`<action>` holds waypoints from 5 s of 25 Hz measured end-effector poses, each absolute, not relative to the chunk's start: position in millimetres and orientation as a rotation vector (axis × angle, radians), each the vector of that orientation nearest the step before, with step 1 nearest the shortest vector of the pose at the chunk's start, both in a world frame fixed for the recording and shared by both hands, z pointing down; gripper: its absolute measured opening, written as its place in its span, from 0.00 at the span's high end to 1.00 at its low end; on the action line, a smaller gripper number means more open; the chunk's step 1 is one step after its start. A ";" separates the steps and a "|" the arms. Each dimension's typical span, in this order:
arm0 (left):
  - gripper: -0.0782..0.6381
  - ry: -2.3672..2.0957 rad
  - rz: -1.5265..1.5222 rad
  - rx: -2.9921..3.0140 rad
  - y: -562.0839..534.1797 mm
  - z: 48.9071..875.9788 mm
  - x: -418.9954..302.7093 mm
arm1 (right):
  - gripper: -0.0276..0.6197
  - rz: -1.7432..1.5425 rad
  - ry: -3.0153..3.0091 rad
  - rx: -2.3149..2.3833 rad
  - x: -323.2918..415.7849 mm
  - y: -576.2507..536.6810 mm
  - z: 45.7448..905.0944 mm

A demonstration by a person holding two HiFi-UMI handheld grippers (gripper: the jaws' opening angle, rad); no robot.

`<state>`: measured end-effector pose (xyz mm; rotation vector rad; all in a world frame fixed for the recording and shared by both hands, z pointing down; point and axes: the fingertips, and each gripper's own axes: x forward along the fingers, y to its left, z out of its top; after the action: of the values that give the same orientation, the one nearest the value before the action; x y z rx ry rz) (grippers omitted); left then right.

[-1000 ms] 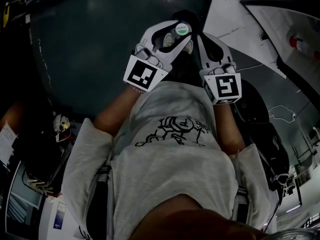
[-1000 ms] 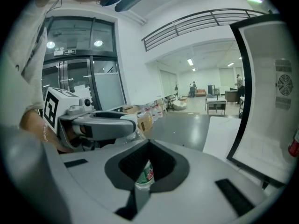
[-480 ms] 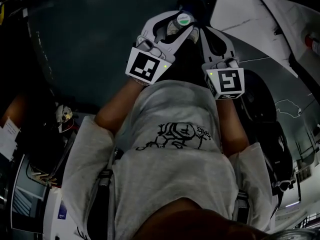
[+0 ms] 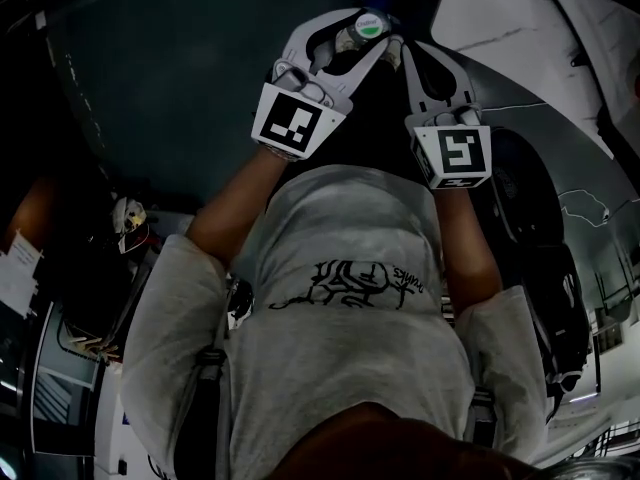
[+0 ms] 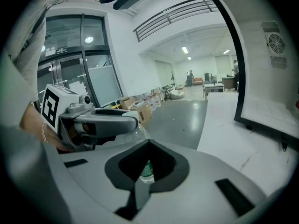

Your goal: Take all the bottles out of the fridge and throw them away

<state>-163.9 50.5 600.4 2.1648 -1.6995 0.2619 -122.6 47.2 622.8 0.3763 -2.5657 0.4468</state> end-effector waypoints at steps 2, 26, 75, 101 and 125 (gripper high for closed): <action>0.68 -1.690 0.266 2.159 51.2 613.3 -164.2 | 0.94 0.469 -2.556 0.382 -123.3 50.0 636.4; 0.68 -1.713 0.305 2.106 55.6 718.2 -168.3 | 0.94 0.536 -2.466 0.484 -110.0 61.7 765.3; 0.68 -1.588 0.460 2.091 38.6 934.1 -123.3 | 0.94 0.579 -2.383 0.521 -80.8 25.0 918.8; 0.68 -1.602 0.472 2.049 37.9 909.9 -131.6 | 0.94 0.551 -2.426 0.439 -86.5 33.9 878.7; 0.71 -1.797 0.220 2.077 24.1 652.8 -148.9 | 0.94 0.422 -2.650 0.386 -116.3 24.6 655.2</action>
<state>-148.9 24.1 652.8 2.0765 -1.7972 0.2199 -116.3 24.6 655.2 0.3856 -2.6499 0.4220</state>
